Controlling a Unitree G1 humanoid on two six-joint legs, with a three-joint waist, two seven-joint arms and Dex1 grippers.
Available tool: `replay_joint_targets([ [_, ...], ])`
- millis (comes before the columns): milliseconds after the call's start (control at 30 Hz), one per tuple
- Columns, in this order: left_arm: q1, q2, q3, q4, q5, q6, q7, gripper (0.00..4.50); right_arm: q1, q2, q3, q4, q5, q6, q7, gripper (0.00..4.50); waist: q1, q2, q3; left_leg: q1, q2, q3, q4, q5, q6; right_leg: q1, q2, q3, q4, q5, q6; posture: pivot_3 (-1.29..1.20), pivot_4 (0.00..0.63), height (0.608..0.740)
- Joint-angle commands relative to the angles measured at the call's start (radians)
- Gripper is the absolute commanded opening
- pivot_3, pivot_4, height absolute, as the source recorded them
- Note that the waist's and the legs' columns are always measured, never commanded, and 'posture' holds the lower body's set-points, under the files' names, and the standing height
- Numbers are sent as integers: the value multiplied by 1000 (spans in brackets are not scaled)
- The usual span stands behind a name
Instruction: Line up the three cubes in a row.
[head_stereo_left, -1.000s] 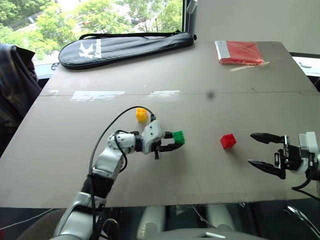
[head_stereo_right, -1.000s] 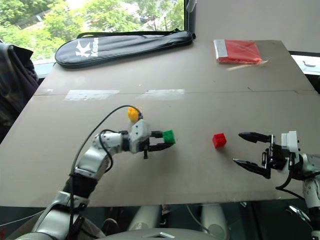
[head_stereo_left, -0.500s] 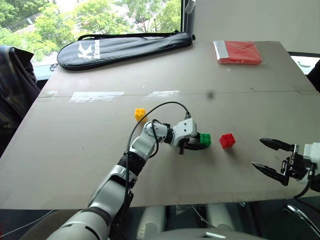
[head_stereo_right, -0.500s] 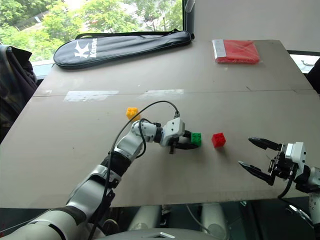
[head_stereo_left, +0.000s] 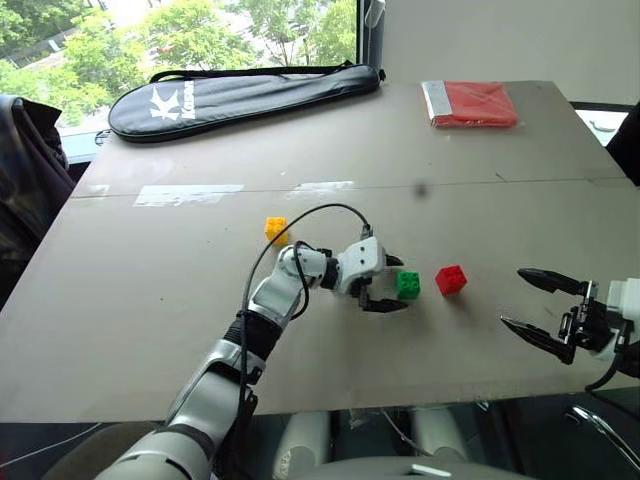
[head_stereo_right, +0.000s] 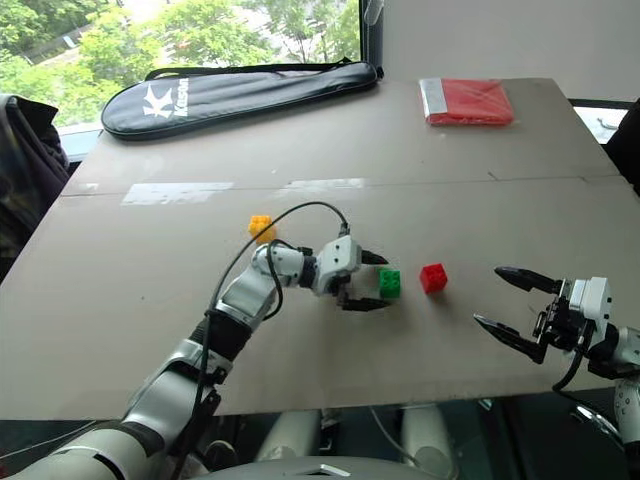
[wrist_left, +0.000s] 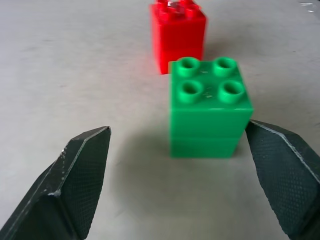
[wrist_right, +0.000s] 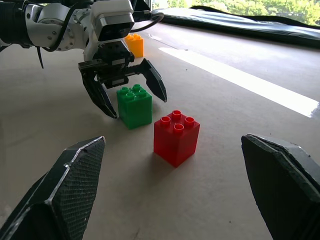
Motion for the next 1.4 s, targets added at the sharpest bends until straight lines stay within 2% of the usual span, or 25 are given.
replay_joint_targets([
  [33,44,57,114,-210,-102,97,32,4464,-37,-2,-3,-57,35,29,-13,4500,2,0,0,0,0,-1,0,0,0,0,0,0,0,0,0,0,150,694],
  [133,123,91,270,-402,-275,272,99,4464,-81,6,12,-77,58,67,-23,4500,1,1,0,0,1,-1,0,0,0,0,1,-1,0,0,0,0,150,694],
  [200,165,110,373,-468,-360,360,160,4464,-110,13,24,-83,68,91,-27,4500,9,1,0,0,1,-2,0,0,0,0,0,-1,0,0,0,0,150,694],
  [267,230,143,473,-503,-388,398,213,4464,-147,19,46,-72,64,101,-23,4500,4,1,0,-1,0,-3,0,0,-1,1,0,-2,-1,0,0,0,150,694],
  [367,302,162,515,-516,-349,405,308,4464,-183,23,57,-53,58,109,-16,4500,5,0,0,0,1,-2,0,0,-1,0,1,0,-1,0,0,0,150,694],
  [467,365,152,515,-480,-275,345,399,4464,-206,27,64,-38,54,110,-7,4500,12,1,0,0,0,-1,0,0,-1,0,1,0,-1,0,0,0,150,694],
  [633,382,64,483,-409,-160,278,601,4464,-214,25,70,-28,49,108,10,4500,19,0,0,-1,-1,-3,0,1,-2,1,0,0,-1,0,0,0,150,694],
  [867,367,-32,369,-348,-88,256,689,4464,-218,17,67,-32,50,112,22,4500,12,0,0,-1,-1,-2,0,1,-2,0,0,1,-1,0,-1,0,150,694],
  [1067,305,-73,363,-235,-40,233,791,4464,-210,9,56,-39,50,113,17,4500,11,0,0,0,-1,-2,0,1,-2,0,1,1,1,1,-1,0,150,694],
  [1267,270,-85,344,-181,-32,199,794,4464,-206,11,57,-36,43,105,13,4500,11,0,0,0,-1,-2,0,1,-2,1,1,1,1,1,-1,0,150,694],
  [1400,257,-73,335,-163,-33,170,762,3259,-199,13,56,-35,39,97,12,4500,12,0,0,0,-1,-2,0,1,-2,1,1,1,1,1,-1,0,150,694],
])
